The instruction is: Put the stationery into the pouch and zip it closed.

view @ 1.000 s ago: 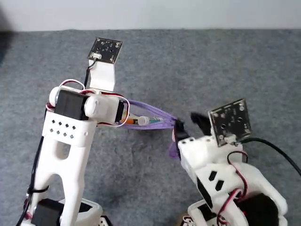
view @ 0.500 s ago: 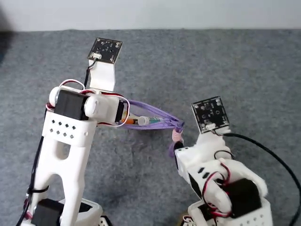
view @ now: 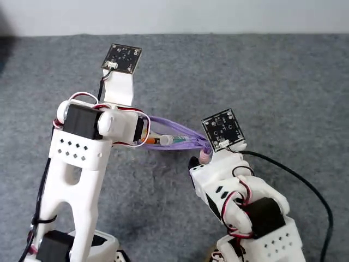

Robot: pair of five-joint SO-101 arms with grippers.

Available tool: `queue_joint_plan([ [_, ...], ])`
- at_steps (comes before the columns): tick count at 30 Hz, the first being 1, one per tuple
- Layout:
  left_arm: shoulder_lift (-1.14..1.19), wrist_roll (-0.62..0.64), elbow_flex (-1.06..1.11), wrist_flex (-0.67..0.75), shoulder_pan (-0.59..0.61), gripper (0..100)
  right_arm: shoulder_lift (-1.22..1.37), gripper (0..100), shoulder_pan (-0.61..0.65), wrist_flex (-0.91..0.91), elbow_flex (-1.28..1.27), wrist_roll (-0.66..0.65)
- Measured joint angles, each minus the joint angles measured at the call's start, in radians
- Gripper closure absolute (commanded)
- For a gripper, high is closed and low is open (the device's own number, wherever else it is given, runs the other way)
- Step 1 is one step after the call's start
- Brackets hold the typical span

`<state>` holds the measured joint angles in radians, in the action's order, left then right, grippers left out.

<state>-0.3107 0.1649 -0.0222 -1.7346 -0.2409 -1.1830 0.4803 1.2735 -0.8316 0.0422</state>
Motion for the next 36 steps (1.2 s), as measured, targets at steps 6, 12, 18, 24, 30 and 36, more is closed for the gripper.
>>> queue_joint_plan([
  [6, 0.0, 0.0, 0.0, 0.0, 0.0, 99, 0.0, 80.6, -0.003, -0.035, -0.017, -0.009],
  [12, 0.0, 0.0, 0.0, 0.0, 0.0, 99, 0.0, 92.5, -0.002, -0.037, -0.017, -0.051],
  [18, 0.0, 0.0, 0.0, 0.0, 0.0, 99, 0.0, 97.6, -0.011, -0.037, -0.017, -0.054],
  [24, 0.0, 0.0, 0.0, 0.0, 0.0, 99, 0.0, 99.1, -0.041, -0.037, -0.017, -0.077],
  [30, 0.0, 0.0, 0.0, 0.0, 0.0, 97, -0.017, 99.1, -0.112, -0.037, -0.006, -0.127],
  [36, -0.058, 0.003, 0.002, 0.0, -0.003, 70, -0.021, 99.1, -0.123, -0.037, 0.034, -0.141],
])
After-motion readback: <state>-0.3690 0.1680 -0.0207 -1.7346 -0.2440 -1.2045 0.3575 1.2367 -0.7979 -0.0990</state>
